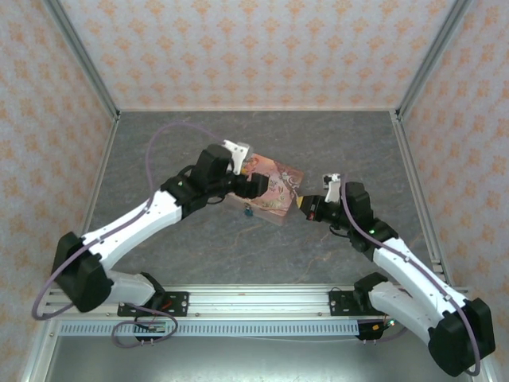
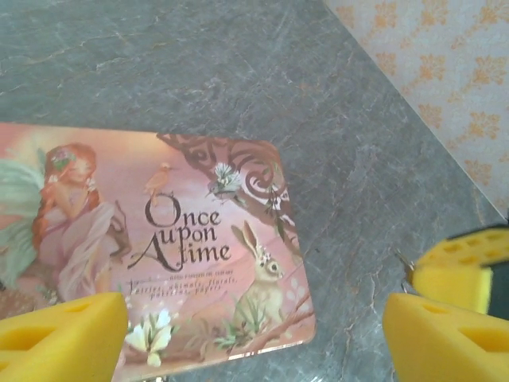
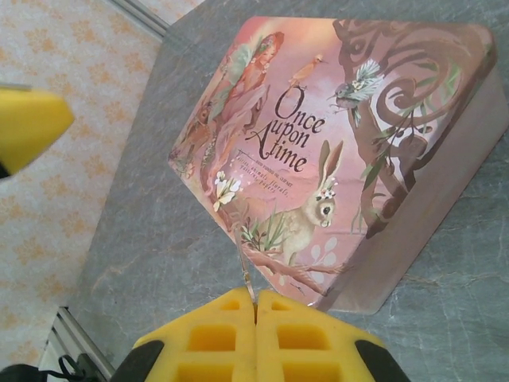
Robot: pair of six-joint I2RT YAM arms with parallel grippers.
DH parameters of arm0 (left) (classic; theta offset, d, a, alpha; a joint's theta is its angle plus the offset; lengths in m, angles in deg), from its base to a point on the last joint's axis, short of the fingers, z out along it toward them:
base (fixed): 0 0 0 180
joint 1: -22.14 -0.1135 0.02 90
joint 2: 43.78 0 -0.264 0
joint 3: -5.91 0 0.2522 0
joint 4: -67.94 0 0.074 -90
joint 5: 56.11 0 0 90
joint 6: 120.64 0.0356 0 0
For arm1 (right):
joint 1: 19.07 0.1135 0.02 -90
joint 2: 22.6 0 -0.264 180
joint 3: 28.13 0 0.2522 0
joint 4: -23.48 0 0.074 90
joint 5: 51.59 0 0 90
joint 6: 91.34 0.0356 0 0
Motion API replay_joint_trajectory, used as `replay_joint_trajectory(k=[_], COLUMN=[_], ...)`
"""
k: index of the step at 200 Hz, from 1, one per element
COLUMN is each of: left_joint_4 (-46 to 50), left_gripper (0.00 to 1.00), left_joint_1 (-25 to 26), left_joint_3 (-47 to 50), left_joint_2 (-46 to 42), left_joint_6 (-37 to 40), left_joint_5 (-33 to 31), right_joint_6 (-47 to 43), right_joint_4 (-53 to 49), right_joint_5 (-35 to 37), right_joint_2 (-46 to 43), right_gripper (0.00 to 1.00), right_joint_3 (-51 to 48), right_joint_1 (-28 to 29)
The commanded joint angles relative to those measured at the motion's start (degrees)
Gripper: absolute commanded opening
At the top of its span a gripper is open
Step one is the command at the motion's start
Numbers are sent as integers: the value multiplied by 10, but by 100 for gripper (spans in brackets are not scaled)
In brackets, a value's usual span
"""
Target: Unlock the padlock with the key
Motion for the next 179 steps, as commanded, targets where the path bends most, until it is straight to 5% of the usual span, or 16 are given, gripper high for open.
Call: replay_joint_trajectory(k=[1,23,56,179], left_joint_4=[-126,-168,-71,-341], left_gripper=[89,94,100,93], left_joint_1=[4,3,-2,-80], left_joint_3=[89,173,182,357], left_joint_2=[-54,-106,-112,-33], left_joint_6=[22,17,8,-46], left_joint_5=[-25,-41,-11,160], right_joint_6=[29,41,77,126], right_joint_4=[30,48,101,165], right_joint_5=[-5,-3,-5,-9], right_joint_2=[21,63,136,314], right_gripper=[0,0,0,0], right_joint_3=[17,31,53,116], right_joint_1=[9,23,35,37])
